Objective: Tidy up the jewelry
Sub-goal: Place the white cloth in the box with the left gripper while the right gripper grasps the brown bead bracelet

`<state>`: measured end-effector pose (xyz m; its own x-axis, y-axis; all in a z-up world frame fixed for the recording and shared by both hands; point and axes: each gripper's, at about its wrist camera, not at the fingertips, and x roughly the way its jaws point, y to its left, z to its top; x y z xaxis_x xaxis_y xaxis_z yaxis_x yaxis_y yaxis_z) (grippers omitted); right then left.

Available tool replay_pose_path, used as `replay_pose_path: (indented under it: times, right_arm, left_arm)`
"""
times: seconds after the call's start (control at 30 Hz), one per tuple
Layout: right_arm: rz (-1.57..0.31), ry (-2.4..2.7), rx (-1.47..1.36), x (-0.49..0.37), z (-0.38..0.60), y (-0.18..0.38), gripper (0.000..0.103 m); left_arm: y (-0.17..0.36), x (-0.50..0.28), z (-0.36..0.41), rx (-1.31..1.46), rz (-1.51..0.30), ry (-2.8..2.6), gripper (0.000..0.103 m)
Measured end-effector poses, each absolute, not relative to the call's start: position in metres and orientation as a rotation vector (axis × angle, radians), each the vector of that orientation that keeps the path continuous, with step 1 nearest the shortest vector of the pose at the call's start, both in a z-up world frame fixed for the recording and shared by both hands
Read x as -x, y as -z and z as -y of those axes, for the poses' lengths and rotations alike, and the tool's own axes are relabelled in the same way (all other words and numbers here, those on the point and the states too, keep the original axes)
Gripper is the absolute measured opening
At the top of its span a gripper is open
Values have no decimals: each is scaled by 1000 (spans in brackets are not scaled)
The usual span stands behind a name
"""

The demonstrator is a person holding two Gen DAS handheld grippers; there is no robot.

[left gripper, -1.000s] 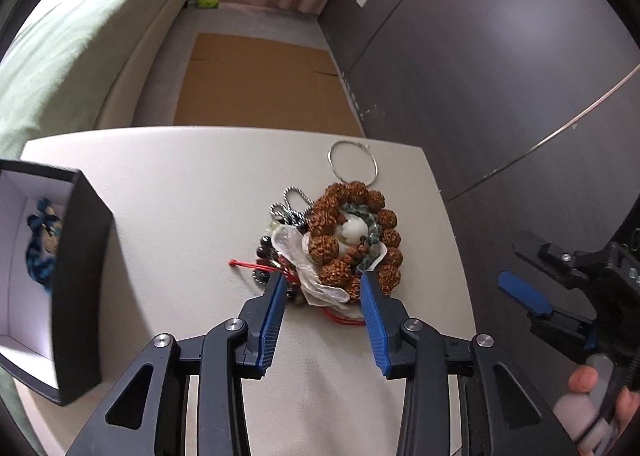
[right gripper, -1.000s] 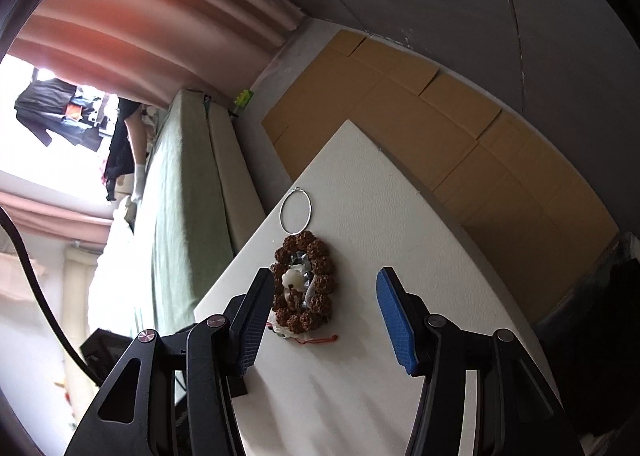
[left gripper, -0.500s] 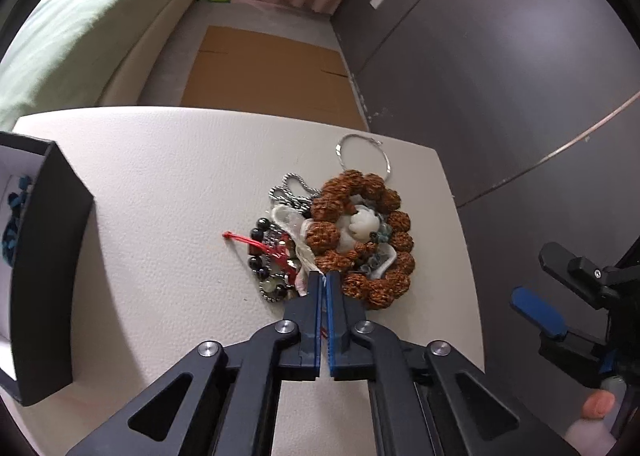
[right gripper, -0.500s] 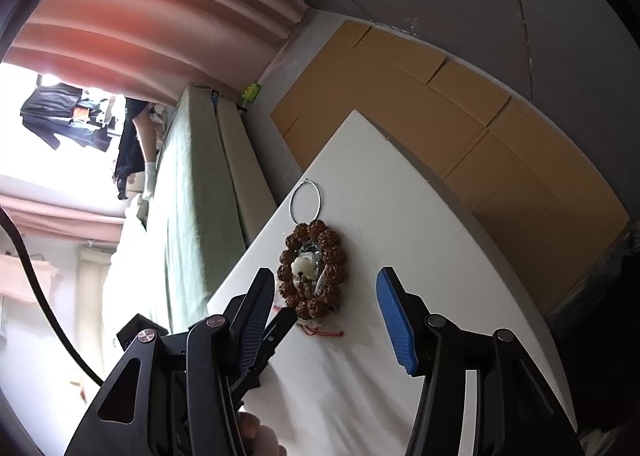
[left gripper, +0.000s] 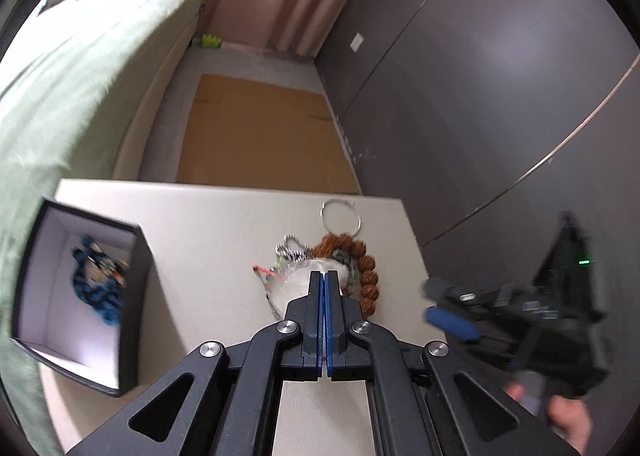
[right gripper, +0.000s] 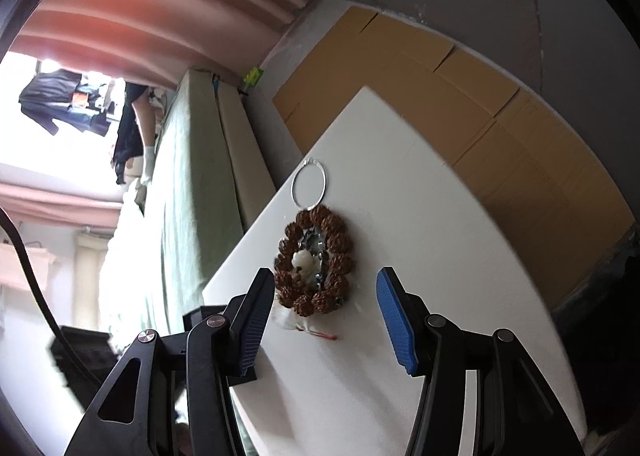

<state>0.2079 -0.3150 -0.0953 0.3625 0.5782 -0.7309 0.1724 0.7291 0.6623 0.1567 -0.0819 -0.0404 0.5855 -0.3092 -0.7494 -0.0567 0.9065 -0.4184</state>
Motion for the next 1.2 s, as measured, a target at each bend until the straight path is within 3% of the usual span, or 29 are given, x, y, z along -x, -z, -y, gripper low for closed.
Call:
replay_pose_path:
  times: [0.53, 0.63, 0.67, 0.7, 1.2]
  right_arm:
    - [-1264, -215, -529, -232, 267, 129, 47]
    - [-1257, -198, -464, -234, 262, 126, 34]
    - [-1257, -191, -437, -235, 261, 126, 23]
    - [-1264, -203, -437, -236, 261, 128, 21]
    - [-1041, -432, -571, -206, 272, 54, 20]
  left_arm:
    - [-10, -133, 47, 396, -868, 103, 0]
    - [-16, -129, 38, 397, -857, 87, 0]
    - [-19, -128, 34, 398, -852, 80, 0]
    - [-23, -125, 29, 398, -845, 69, 0]
    - [-41, -100, -24, 373, -799, -54, 0]
